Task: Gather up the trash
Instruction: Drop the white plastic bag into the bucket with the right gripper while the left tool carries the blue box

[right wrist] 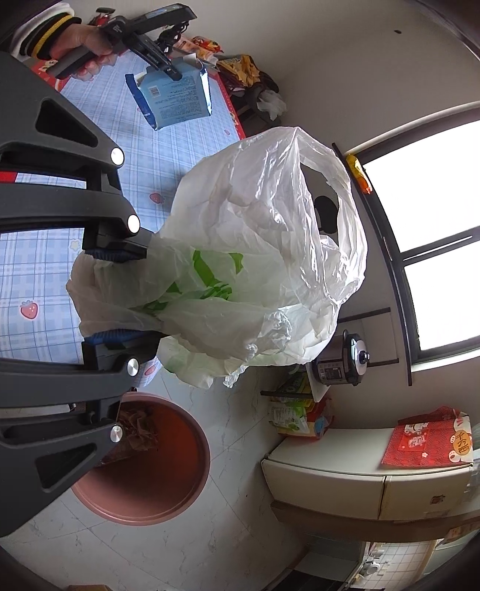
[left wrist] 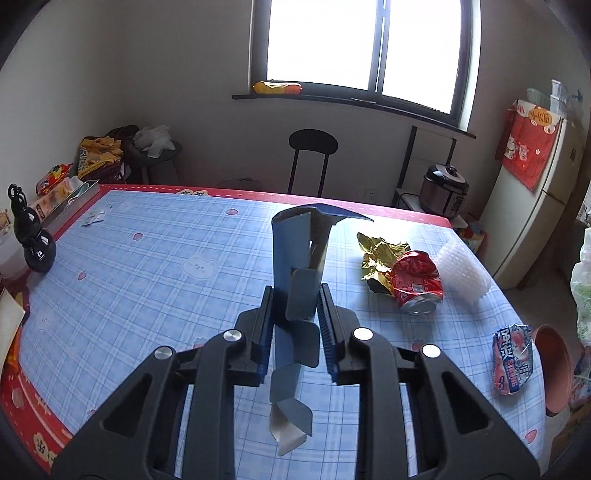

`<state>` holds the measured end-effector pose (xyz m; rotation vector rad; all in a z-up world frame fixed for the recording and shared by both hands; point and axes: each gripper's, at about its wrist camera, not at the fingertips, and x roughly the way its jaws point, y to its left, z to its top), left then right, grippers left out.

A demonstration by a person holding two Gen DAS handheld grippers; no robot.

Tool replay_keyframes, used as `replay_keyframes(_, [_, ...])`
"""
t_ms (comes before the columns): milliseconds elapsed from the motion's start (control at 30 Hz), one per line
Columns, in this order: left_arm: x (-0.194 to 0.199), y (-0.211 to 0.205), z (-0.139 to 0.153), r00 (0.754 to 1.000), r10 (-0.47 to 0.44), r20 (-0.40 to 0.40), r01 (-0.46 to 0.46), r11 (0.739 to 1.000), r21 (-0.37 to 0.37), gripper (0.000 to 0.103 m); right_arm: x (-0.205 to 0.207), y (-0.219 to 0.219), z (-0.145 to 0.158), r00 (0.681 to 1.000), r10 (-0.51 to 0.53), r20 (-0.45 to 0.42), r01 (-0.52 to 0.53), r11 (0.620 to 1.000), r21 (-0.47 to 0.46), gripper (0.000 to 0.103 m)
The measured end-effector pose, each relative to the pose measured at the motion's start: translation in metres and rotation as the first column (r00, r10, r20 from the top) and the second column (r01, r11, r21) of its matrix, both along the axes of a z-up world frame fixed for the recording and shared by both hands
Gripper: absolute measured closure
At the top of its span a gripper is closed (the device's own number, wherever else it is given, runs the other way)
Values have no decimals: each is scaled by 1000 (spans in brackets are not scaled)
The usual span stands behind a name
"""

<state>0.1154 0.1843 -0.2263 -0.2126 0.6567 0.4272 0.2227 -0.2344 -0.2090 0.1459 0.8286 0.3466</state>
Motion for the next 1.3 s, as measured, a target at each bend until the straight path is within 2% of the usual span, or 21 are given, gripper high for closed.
replay_keyframes(133, [-26, 10, 21, 999, 20, 44, -17, 999, -51, 77, -2, 3, 10, 1000, 11, 21, -12, 1000, 26, 74])
replay_keyframes(400, [-57, 0, 67, 991, 16, 130, -11, 999, -40, 77, -6, -7, 31, 997, 2, 77, -5, 999, 49, 74])
replay_keyframes(633, [-61, -21, 101, 979, -23, 201, 32, 998, -44, 76, -7, -37, 39, 991, -70, 116, 65, 997, 46, 74])
replay_keyframes(900, [-52, -60, 125, 966, -80, 247, 92, 995, -36, 76, 3, -99, 46, 971, -192, 146, 192, 981, 10, 74])
replay_keyframes(1100, [-45, -85, 132, 962, -103, 254, 114, 993, -30, 76, 21, -146, 45, 956, -260, 136, 266, 964, -26, 74])
replay_keyframes(1300, [-43, -94, 135, 964, -98, 248, 107, 994, -23, 76, 39, -175, 35, 946, -306, 107, 309, 951, -18, 74])
